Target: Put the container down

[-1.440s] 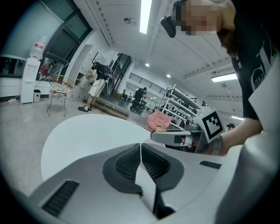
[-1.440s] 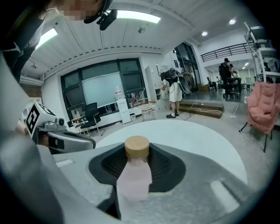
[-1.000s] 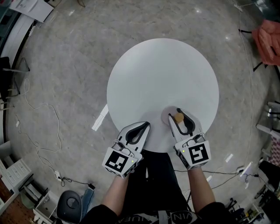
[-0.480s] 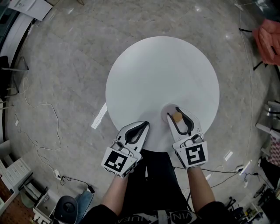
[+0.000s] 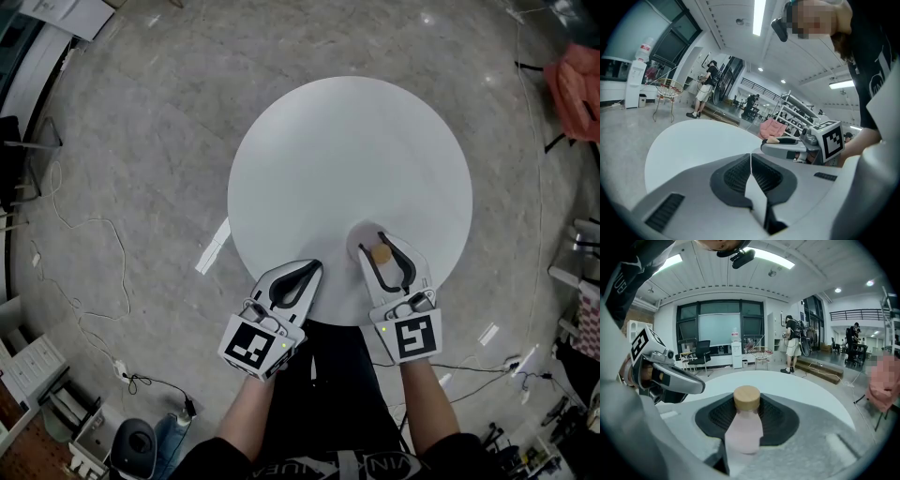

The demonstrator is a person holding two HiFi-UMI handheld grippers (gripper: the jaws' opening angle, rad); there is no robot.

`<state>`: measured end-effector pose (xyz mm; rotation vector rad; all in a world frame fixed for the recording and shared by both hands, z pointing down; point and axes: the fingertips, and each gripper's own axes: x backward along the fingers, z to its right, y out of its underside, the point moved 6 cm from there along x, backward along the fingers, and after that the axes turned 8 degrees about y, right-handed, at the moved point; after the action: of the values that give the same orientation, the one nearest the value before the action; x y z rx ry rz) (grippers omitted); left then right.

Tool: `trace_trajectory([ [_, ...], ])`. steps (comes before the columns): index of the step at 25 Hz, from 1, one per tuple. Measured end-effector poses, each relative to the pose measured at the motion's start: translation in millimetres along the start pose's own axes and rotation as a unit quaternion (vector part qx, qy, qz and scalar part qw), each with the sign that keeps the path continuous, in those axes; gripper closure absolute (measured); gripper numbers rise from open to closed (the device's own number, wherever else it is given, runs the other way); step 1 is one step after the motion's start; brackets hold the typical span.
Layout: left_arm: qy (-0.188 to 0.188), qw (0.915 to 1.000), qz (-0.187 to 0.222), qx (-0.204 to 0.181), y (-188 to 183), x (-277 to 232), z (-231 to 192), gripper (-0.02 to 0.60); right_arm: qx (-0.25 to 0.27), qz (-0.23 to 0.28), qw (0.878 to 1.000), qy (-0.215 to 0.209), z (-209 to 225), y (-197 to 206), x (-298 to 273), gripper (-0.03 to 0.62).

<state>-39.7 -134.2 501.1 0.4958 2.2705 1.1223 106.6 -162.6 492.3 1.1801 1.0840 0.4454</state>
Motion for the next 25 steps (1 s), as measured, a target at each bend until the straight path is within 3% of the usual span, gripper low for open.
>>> trace_trajectory([
  [15,0.009,0.9999,-0.003,-0.004,3.7,2.9,5.9,0.566,-0.003,0.01,1.0,0.011,-2.2,1.8,-2.8,0.456],
  [22,0.004,1.0,-0.002,-0.009,6.5,8.3,9.6,0.566,-0.002,0.021,1.0,0.01,-2.3,-1.8,-2.8,0.427],
  [25,0.005,0.9999,-0.004,-0.01,8.0,12.3,13.4,0.566,-0.008,0.016,1.0,0.015,-1.5,-0.8,1.9,0.38],
])
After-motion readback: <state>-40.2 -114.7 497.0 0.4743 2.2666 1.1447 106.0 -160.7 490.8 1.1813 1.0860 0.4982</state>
